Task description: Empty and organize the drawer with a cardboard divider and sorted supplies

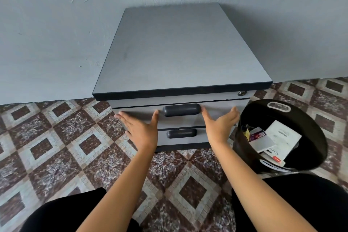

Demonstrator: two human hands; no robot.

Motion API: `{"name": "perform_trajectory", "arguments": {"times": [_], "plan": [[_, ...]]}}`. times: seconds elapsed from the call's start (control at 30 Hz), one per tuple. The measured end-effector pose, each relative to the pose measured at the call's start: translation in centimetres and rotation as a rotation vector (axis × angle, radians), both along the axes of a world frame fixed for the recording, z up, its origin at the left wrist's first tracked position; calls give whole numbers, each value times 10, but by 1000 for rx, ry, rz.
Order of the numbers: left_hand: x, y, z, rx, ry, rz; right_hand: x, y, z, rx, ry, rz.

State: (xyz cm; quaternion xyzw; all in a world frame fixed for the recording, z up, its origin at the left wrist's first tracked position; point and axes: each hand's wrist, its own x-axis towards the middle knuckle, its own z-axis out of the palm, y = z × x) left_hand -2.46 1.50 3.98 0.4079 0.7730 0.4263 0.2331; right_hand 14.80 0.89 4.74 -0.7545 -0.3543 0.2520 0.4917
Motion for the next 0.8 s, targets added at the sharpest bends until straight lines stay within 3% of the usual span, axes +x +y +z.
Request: {"name": "perform_trajectory", "arguments": {"times": [0.13,0.27,0.37,0.47,0.8], "plan": [[-4,-11,-30,33,24,16,7,-10,-33,22,75,18],[1,-28,-67,-233,-190,31,0,-27,-77,-244,204,131],[3,-30,-86,-371,-311,-132,-6,-28,-92,-364,192,256],[5,-25,-91,-382,-334,-229,-9,-23,-96,-378,165,324],[15,-9,-92,-400,-408,-225,-3,-17,-104,-368,194,376]]}}
